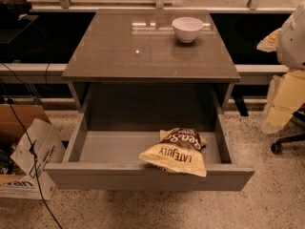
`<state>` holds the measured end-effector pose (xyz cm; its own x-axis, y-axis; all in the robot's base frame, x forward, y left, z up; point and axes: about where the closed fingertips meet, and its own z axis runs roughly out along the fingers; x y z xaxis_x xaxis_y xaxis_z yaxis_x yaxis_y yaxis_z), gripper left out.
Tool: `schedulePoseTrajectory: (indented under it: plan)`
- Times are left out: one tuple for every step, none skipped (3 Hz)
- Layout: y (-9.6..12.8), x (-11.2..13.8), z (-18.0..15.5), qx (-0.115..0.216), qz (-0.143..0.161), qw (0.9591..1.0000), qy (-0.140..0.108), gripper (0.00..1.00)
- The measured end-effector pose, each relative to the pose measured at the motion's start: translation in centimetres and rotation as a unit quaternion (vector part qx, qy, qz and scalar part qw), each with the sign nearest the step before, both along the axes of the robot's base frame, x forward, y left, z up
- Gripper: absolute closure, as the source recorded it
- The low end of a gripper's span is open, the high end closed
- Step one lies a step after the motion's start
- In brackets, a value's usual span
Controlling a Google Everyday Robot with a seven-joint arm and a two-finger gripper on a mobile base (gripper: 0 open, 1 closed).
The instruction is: Pick brown chip bag from top drawer and place on counter
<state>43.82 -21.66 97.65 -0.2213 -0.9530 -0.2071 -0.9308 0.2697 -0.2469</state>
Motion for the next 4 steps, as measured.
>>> schedulePoseTrajectory:
  plan:
    - [0.2,0.1,-0.1,0.003,-0.001,1.0,-0.001,0.0]
    - [1.1,0.4,-0.7,0.019,-0.004,0.9998,-0.004,0.0]
    - [3.1,1.2,-3.1,0.06,-0.022,0.9979,0.008,0.0]
    - [4.3,2.4,-6.7,0.088,-0.061,0.9937,0.033,0.0]
